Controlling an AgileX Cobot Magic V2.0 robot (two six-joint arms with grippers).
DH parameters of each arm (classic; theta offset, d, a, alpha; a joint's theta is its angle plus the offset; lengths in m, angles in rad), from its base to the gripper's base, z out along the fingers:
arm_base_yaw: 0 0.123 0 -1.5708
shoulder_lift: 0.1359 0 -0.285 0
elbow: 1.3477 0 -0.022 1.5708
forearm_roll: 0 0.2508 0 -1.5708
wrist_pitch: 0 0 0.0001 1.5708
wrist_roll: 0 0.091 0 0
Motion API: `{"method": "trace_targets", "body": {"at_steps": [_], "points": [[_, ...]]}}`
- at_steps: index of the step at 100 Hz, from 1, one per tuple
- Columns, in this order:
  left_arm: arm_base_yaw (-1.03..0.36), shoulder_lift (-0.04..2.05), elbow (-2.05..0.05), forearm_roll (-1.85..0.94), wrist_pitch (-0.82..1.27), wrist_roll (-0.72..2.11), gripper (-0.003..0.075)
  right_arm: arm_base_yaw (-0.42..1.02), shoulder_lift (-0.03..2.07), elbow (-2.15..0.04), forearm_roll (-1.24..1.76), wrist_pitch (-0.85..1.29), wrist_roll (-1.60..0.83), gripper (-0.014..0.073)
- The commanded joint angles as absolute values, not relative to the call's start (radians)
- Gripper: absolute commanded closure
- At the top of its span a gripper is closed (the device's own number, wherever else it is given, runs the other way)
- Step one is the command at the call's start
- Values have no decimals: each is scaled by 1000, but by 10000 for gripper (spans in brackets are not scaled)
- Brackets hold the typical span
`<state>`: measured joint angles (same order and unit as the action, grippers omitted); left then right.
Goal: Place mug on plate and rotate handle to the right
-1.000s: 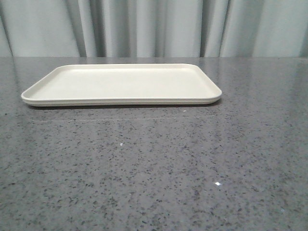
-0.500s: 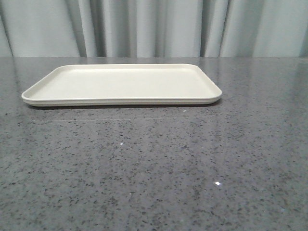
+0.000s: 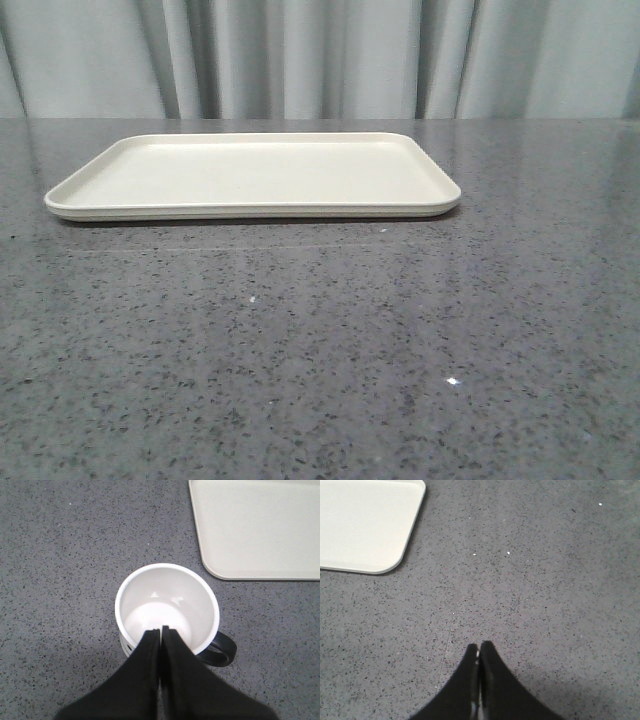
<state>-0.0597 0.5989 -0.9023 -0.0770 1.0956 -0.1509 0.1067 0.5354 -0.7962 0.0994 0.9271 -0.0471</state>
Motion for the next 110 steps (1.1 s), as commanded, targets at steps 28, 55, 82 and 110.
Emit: {"method": "trace_targets", "body": {"at_steps": [28,55,82,110], "points": [[-58,610,-935,-88,1044,-104,726,103,549,-829,101,866,-46,597],[-58,610,-935,-88,1027,-104,355,103,549,-829,101,866,-46,148],[-58,610,-935,-84,1002,-104,142,103,549,-829,101,866,-46,63],[-58,671,-935,0,992,-104,142,103,549,-829,101,866,-46,63]]}}
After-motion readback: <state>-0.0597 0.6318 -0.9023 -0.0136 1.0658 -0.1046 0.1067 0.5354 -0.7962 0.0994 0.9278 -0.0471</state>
